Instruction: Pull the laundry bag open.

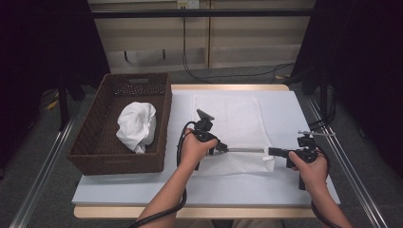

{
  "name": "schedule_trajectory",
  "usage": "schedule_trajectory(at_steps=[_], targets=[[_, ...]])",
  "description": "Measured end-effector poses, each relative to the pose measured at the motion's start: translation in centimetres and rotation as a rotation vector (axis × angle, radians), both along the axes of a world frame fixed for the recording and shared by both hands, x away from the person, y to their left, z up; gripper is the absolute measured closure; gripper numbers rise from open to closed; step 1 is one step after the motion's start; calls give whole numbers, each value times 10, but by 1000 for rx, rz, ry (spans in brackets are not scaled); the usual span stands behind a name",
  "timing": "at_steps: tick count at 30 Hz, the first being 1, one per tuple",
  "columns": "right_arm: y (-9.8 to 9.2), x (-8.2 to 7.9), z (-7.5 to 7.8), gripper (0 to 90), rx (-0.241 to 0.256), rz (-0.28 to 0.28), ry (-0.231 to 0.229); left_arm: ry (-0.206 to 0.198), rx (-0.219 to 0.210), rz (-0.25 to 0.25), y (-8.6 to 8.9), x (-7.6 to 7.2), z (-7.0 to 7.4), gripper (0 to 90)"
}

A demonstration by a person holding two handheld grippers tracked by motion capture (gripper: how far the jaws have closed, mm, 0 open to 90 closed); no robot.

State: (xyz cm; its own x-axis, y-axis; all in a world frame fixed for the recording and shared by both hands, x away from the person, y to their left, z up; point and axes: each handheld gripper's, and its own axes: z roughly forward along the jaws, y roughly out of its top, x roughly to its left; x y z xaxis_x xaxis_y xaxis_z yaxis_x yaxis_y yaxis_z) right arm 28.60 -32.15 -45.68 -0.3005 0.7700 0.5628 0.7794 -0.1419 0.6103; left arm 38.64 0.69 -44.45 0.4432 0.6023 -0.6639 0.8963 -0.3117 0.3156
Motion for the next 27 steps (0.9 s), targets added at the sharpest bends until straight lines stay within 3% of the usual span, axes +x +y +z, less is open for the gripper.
schedule_trajectory(at_steps=[1, 14, 20, 22, 27], targets=[[0, 0, 0, 866, -9, -3, 1, -13, 13, -5, 1, 0, 0, 869], [1, 0, 0, 866, -9, -1, 3, 0, 12, -20, 2, 2, 1, 869], [1, 0, 0, 866, -14, -2, 4, 0, 22, -4, 4, 2, 2, 869], [0, 0, -1, 866, -11, -2, 4, 10, 1, 7, 4, 2, 1, 869], [1, 0, -1, 866, -10, 0, 3, 9, 6, -2, 7, 2, 2, 869]])
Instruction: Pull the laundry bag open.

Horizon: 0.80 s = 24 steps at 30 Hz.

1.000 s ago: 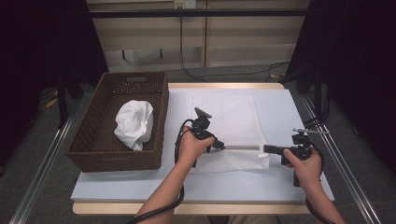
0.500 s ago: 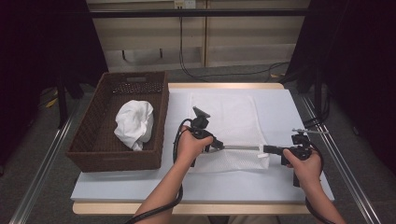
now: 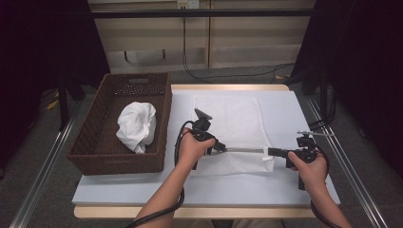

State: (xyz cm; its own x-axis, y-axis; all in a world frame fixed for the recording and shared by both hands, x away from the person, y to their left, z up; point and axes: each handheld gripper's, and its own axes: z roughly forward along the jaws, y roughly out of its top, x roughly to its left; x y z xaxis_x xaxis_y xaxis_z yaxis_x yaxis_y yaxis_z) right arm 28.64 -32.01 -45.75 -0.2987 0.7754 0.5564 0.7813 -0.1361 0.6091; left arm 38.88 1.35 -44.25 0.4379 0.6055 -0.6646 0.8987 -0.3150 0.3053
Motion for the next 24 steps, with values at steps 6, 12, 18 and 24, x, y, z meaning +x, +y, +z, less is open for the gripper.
schedule_trajectory(at_steps=[6, 12, 18, 24], targets=[[-3, 0, 0, 866, 5, -3, 0, -2, 7, 8, 2, 0, 0, 869], [-1, 0, 0, 866, 5, -2, 1, -10, 17, 0, 4, 1, 1, 869], [-2, 0, 0, 866, 2, -1, -2, -4, 8, 15, 5, 0, 2, 869], [-2, 0, 0, 866, 11, 2, 0, -1, 5, 8, 7, 0, 2, 869]])
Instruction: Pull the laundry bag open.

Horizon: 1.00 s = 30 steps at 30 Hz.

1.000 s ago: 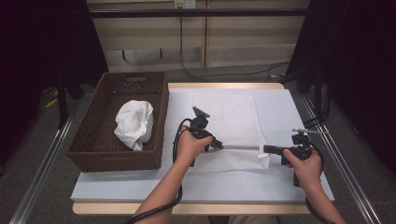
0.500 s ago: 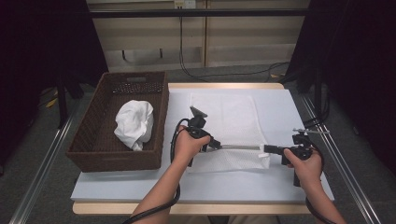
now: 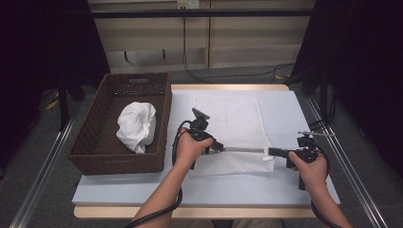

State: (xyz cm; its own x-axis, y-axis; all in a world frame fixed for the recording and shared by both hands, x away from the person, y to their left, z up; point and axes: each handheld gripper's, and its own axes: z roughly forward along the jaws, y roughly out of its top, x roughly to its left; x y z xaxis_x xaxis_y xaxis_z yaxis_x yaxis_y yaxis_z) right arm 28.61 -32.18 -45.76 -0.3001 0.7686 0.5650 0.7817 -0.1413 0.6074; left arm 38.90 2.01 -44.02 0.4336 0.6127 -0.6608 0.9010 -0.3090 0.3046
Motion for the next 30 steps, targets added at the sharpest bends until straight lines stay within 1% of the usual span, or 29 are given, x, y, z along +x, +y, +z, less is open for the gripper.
schedule_trajectory(at_steps=[4, 5, 6, 8, 9, 10, 15, 16, 20, 21, 22, 23, 24, 27, 28, 30], targets=[[0, 0, 0, 866, -3, -3, -2, 7, -2, -1, 1, 0, 0, 869], [0, 0, 0, 866, -6, -3, -1, -4, 5, -2, 1, 1, 0, 869], [-1, 0, 0, 866, -9, 0, -3, 0, 4, 12, 1, 0, 0, 869], [-1, 0, 0, 866, -4, -1, -1, 9, -14, 1, 3, 1, 0, 869], [-1, 0, 0, 866, -5, -2, -2, 8, -10, 3, 3, 0, 0, 869], [-1, 0, 0, 866, -5, -1, -3, 5, 6, 2, 3, 0, 0, 869], [-1, 0, 0, 866, -9, -1, -2, 3, 1, 3, 4, 1, 0, 869], [-1, 0, 0, 866, -7, -1, -2, -1, 3, 10, 3, 1, 0, 869], [0, 0, 0, 866, -2, 1, -2, -1, 7, 5, 4, 1, 0, 869], [0, 0, 0, 866, 1, 4, -2, 3, 14, -4, 5, 1, 0, 869], [0, 0, 0, 866, -6, 1, -2, -3, 26, 5, 5, 1, 0, 869], [-1, 0, 0, 866, -8, -1, -1, 6, 14, 15, 5, 1, 1, 869], [-1, 0, 0, 866, -4, -2, 0, 7, 9, 10, 5, 1, 1, 869], [-1, 0, 0, 866, -4, 1, -3, 1, 12, -2, 7, 2, 1, 869], [-1, 0, 0, 866, -4, -1, -1, 3, 4, 11, 6, 1, 1, 869], [0, 0, 0, 866, -1, 2, -2, 6, 9, 13, 6, 1, 1, 869]])
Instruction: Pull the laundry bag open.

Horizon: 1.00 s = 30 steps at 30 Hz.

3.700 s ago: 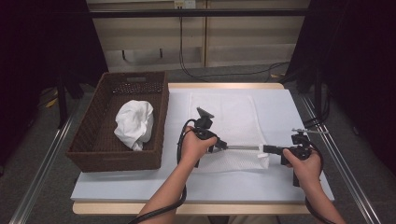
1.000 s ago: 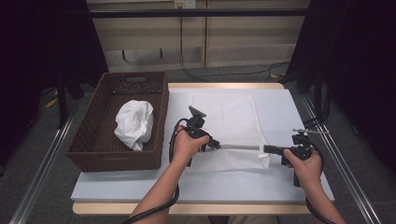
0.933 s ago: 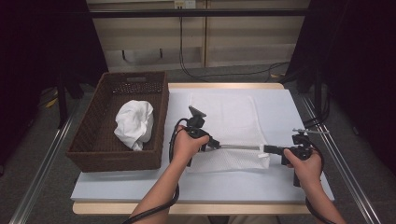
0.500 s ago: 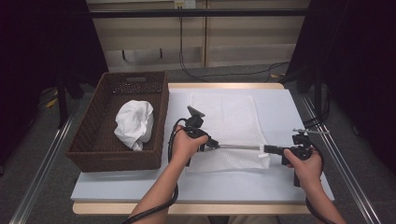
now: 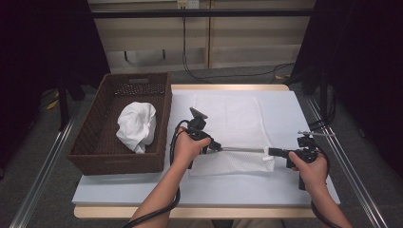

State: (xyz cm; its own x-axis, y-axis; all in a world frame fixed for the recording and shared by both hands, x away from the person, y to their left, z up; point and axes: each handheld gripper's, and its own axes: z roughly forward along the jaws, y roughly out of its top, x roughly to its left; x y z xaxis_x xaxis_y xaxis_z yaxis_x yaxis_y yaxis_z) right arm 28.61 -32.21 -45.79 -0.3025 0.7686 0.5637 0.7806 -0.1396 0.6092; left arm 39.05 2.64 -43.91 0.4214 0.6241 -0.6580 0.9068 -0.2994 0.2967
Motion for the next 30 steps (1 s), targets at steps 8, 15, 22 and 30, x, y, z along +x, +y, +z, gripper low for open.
schedule_trajectory(at_steps=[8, 15, 22, 30], targets=[[-1, 0, -1, 866, 4, 2, 3, 8, -1, -4, 1, -1, 0, 869], [-1, 0, -1, 866, -6, -6, 0, -9, 16, 0, 1, -1, -1, 869], [-1, 1, -1, 866, -4, -6, -1, -5, 11, -11, 2, -1, 0, 869], [-2, 0, -1, 866, -8, -11, -2, -4, 7, -5, 4, -1, -1, 869]])
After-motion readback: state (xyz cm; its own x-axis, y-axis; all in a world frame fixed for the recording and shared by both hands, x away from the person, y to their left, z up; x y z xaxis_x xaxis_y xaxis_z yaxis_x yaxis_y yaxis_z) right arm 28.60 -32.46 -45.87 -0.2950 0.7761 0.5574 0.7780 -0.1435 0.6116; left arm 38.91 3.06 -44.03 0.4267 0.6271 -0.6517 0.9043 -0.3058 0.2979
